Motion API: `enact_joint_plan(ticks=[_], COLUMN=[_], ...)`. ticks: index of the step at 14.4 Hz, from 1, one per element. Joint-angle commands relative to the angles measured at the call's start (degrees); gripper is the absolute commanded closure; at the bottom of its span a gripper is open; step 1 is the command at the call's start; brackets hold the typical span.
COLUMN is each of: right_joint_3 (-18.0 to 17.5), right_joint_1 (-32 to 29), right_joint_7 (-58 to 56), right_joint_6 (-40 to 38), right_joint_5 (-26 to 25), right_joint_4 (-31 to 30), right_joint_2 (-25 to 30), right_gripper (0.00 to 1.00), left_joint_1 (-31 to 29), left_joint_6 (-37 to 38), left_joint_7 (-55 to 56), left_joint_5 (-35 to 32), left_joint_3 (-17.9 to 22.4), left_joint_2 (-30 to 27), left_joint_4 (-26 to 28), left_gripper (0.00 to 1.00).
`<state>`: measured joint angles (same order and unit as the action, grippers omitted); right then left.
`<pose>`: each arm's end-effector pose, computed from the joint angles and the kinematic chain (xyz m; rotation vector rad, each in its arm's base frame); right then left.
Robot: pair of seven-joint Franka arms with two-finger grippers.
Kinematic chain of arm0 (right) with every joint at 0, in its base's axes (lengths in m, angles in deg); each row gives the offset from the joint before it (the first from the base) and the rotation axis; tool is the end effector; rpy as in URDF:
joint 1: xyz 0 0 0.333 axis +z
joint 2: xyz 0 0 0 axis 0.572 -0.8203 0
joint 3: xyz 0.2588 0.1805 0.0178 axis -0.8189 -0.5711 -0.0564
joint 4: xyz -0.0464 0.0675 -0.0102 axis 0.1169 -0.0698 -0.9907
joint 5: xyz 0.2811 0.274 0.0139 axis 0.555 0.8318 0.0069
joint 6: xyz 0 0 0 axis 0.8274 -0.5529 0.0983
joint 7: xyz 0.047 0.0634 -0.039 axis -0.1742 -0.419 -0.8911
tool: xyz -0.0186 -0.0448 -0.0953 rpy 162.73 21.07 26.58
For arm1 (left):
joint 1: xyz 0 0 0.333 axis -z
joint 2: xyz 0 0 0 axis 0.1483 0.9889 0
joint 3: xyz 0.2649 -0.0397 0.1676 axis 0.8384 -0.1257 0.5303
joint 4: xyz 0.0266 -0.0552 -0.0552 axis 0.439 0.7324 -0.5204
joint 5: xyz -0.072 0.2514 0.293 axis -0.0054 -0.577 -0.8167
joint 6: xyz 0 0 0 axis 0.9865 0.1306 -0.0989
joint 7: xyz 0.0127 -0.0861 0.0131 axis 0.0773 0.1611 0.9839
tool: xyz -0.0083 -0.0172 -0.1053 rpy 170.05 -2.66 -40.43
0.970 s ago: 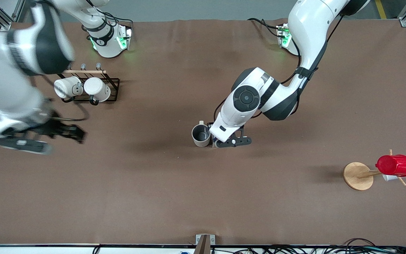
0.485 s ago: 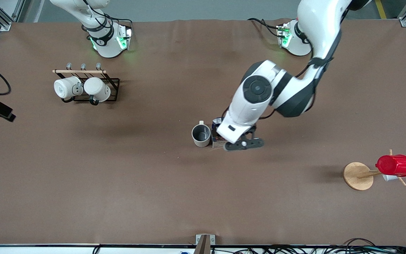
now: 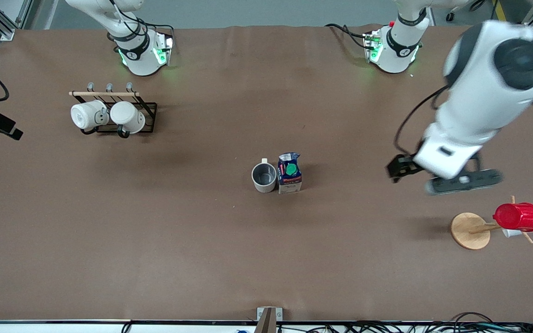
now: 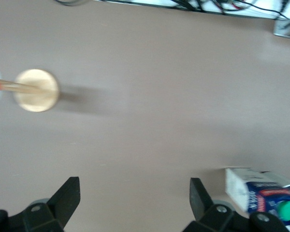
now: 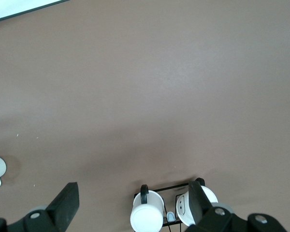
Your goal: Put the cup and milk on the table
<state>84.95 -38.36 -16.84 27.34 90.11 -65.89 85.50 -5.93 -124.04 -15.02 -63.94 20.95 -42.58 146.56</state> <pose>0.5608 -0.0499 0.6341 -3.0791 0.3726 -0.0467 0.6211 -0.1765 0.5821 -3.0857 -0.1817 -0.1782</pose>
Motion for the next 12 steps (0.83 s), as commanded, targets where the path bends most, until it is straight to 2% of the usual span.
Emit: enact_joint_plan(ticks=[1, 3, 5, 10, 12], right_joint_3=[-0.32, -0.32, -0.14, -0.23, -0.23], right_joint_1=[-0.13, -0.13, -0.13, -0.04, -0.04], right_joint_7=[-0.36, -0.62, -1.59, -2.73, -2.73], right_joint_6=[-1.65, -1.83, -2.09, -3.06, -3.06], right_joint_5=[0.88, 0.88, 0.79, 0.53, 0.35], right_joint_4=[-0.43, -0.43, -0.43, -0.43, -0.43], right_joint_2=[1.08, 1.08, 1.08, 1.08, 1.17], right_gripper=[0.00, 0.00, 0.00, 0.00, 0.00], left_joint_1=[-1.89, -6.18, -5.94, 1.25, 1.53], left_joint_6=[4.62, 5.34, 5.34, 5.43, 5.87], left_joint_7=[-3.65, -8.04, -13.14, -17.64, -20.27], left_joint_5=[0.18, 3.14, 4.83, 8.52, 8.70], left_joint_3=[-0.48, -0.92, 1.70, 11.45, 11.91], left_joint_2=[-4.92, -7.64, -11.24, -20.91, -21.28], left_joint_4=[2.62, 5.16, 8.67, 18.87, 18.71], left_gripper=[0.00, 0.00, 0.00, 0.00, 0.00])
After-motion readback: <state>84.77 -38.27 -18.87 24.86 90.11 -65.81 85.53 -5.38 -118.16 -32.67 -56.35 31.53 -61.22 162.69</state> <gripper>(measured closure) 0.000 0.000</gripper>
